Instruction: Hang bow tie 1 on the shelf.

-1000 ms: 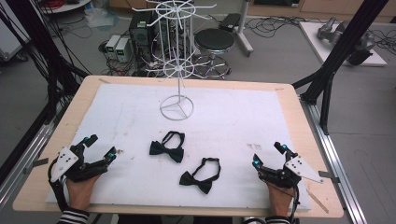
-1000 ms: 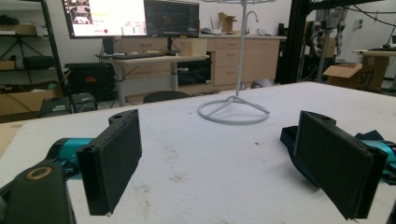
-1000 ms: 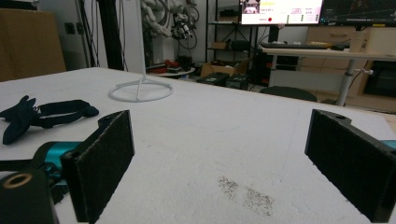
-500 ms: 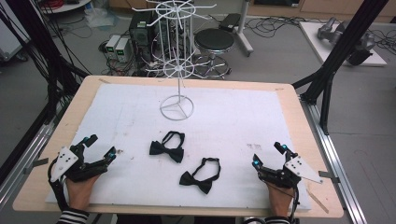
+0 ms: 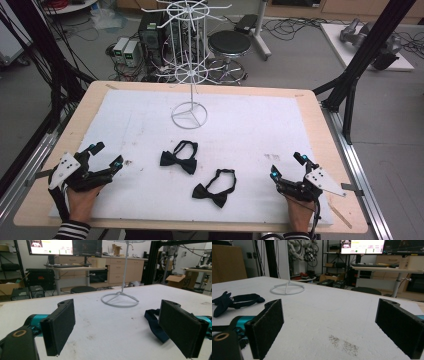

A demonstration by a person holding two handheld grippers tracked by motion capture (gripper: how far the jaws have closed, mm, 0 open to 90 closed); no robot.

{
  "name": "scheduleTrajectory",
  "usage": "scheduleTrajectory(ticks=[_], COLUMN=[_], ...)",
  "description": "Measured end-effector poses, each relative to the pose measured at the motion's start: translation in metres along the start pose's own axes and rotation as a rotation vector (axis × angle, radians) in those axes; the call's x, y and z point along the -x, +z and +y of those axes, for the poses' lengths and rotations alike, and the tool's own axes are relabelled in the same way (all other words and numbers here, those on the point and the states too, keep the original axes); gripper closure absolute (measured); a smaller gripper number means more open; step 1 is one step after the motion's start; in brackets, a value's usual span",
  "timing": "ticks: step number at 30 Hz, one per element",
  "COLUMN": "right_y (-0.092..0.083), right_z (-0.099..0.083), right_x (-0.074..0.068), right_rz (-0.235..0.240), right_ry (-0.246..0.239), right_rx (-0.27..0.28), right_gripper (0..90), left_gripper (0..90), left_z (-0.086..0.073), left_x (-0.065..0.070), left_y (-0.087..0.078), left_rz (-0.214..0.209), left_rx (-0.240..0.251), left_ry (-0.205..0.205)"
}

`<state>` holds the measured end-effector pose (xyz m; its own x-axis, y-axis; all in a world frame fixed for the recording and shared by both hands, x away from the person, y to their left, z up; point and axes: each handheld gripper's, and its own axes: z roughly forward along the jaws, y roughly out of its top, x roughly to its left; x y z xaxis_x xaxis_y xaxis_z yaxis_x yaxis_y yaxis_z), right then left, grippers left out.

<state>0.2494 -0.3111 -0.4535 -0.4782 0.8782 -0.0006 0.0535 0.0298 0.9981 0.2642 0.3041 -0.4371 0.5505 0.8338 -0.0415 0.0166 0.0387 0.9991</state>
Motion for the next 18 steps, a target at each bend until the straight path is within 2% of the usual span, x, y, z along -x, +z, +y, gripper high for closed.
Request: scheduleTrajectory(ticks=[8,13,18], right_y=[0.000,0.000,0.000], right_z=[0.000,0.000,0.000], right_x=[0.000,0.000,0.000], right_rz=[0.000,-0.001,-0.002], right_ry=[-0.002,-0.001,-0.002], right_rx=[0.002,0.002,0.001], right_gripper=[7.5,7.5,7.5], left_gripper=[14.7,14.7,14.7], left_z=[0.038,0.059,0.074], left_x=[-0.006,-0.006,-0.003], left_y=[0.010,0.019,0.030], left_rz=[-0.067,-0.100,-0.167], left_rx=[-0.023,-0.058,-0.093], left_ry=[0.012,0.060,0.089])
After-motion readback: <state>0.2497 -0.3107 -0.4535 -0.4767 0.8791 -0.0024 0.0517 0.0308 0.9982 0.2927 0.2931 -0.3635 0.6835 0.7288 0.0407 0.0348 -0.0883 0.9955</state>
